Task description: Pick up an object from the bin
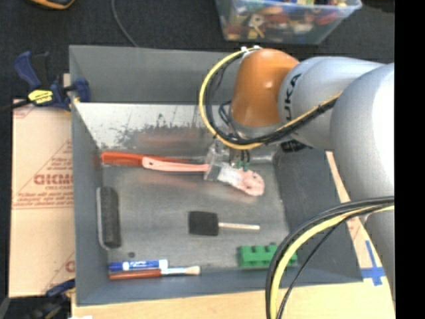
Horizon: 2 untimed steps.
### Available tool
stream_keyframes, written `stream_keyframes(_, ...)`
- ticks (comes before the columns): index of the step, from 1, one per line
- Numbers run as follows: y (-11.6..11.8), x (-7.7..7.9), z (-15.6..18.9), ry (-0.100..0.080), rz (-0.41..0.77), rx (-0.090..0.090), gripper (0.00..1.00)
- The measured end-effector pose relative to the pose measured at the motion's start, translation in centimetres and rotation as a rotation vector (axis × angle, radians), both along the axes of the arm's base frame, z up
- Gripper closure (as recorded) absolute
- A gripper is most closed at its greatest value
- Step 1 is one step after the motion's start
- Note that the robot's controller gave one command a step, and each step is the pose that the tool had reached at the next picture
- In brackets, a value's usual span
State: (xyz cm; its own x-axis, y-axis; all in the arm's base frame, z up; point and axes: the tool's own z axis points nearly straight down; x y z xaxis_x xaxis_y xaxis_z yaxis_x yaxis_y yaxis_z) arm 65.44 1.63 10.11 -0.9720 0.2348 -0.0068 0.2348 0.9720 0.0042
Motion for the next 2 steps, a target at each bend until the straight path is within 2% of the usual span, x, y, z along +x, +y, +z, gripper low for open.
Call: stream_keyframes(2,0.0,0.1,5.0,-0.003,-0.001,0.001,1.00)
